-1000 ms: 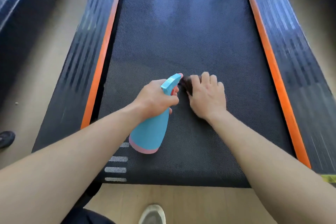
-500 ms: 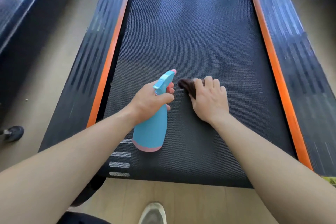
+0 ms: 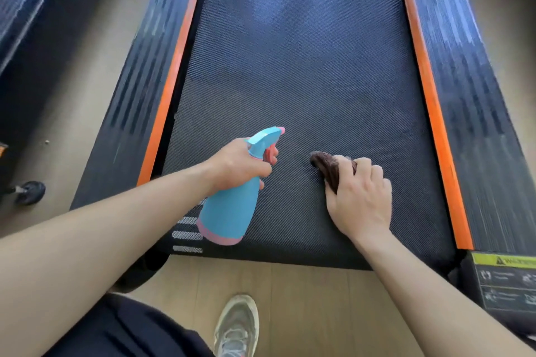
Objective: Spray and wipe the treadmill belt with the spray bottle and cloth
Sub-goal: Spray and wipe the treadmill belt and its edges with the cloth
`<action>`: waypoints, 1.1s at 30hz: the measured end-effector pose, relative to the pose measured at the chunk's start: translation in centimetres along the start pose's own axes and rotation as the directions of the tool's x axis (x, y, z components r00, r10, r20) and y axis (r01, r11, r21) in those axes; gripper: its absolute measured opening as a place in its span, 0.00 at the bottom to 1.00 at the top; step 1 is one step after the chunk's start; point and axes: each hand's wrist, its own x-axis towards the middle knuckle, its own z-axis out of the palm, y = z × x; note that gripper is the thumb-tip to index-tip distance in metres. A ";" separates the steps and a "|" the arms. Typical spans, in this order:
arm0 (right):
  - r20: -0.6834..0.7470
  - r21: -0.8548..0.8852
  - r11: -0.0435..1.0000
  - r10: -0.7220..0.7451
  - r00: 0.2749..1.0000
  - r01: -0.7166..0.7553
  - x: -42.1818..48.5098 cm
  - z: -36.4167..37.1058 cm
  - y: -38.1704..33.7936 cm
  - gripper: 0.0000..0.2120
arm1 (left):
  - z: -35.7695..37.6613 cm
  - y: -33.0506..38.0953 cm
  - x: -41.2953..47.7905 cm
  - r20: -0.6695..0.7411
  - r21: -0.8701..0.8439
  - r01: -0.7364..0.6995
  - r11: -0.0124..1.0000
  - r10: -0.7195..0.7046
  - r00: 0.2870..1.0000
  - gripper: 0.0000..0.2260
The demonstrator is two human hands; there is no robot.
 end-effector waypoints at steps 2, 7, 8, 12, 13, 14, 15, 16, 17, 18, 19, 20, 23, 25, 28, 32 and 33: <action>0.003 -0.005 1.000 0.005 1.000 -0.005 0.1 0.0 -0.1 0.23 | -0.1 -0.4 -0.2 -0.001 -0.024 0.031 0.999 -0.031 1.000 0.16; 0.014 -0.005 1.000 0.014 1.000 -0.014 0.1 -0.1 -0.3 0.23 | -0.8 -1.0 -0.9 0.003 -0.016 0.061 0.998 -0.061 0.998 0.13; 0.015 -0.001 1.000 0.017 1.000 -0.017 0.0 -0.1 -0.3 0.23 | -1.0 -1.2 -1.1 -0.012 -0.011 0.071 0.997 -0.071 0.997 0.11; -0.016 0.042 0.998 -0.051 0.999 0.052 0.7 0.2 -0.2 0.24 | -2.2 -1.9 -1.8 -0.050 0.033 0.122 0.992 -0.120 0.992 0.05; -0.019 0.054 0.994 -0.090 0.996 0.091 1.2 0.4 -0.3 0.23 | -2.5 -2.1 -1.9 -0.044 0.037 0.134 0.990 -0.132 0.990 0.06; -0.016 0.058 0.990 -0.125 0.992 0.126 2.0 0.6 -0.5 0.23 | -2.8 -2.2 -1.9 -0.035 0.032 0.143 0.989 -0.142 0.989 0.07; -0.010 0.056 0.987 -0.152 0.988 0.152 3.1 1.0 -0.9 0.23 | -3.1 -2.4 -1.9 -0.023 0.019 0.149 0.989 -0.148 0.989 0.12; -0.009 0.051 0.985 -0.165 0.986 0.165 4.5 1.4 -1.3 0.22 | -3.3 -2.4 -1.9 -0.018 0.005 0.147 0.989 -0.146 0.989 0.16; -0.014 0.046 0.986 -0.160 0.987 0.161 6.3 1.8 -1.9 0.22 | -3.6 -2.4 -1.8 -0.016 -0.013 0.136 0.991 -0.136 0.991 0.20; -0.012 0.049 0.988 -0.144 0.990 0.144 8.2 2.2 -2.4 0.22 | -3.8 -2.5 -1.7 -0.022 -0.030 0.125 0.992 -0.126 0.992 0.23; 0.003 0.060 0.990 -0.125 0.992 0.124 10.3 2.4 -3.1 0.22 | -4.0 -2.5 -1.5 -0.034 -0.048 0.113 0.992 -0.115 0.993 0.23; 0.035 0.076 0.991 -0.109 0.993 0.106 12.4 2.7 -3.8 0.24 | -4.2 -2.3 -1.5 -0.055 -0.069 0.099 0.993 -0.103 0.993 0.22; 0.182 0.084 0.992 -0.107 0.978 0.093 17.2 3.2 -6.2 0.27 | -5.0 -1.9 -1.3 -0.120 -0.130 0.066 0.989 -0.082 0.989 0.21; 0.215 0.077 0.989 -0.142 0.966 0.128 17.1 3.0 -7.5 0.27 | -5.7 -1.8 -1.3 -0.152 -0.152 0.050 0.987 -0.073 0.986 0.22; 0.069 0.058 0.967 -0.252 0.965 0.248 11.4 2.3 -7.8 0.21 | -6.8 -1.7 -1.0 -0.173 -0.155 0.041 0.987 -0.068 0.983 0.20; 0.006 0.105 0.877 -0.472 0.882 0.469 5.2 2.2 -6.1 0.17 | -7.4 -1.8 0.0 -0.188 -0.114 0.044 0.992 -0.065 0.980 0.20; 0.022 0.108 0.860 -0.504 0.863 0.499 5.9 2.4 -5.8 0.18 | -7.4 -1.8 0.3 -0.189 -0.102 0.049 0.994 -0.068 0.980 0.20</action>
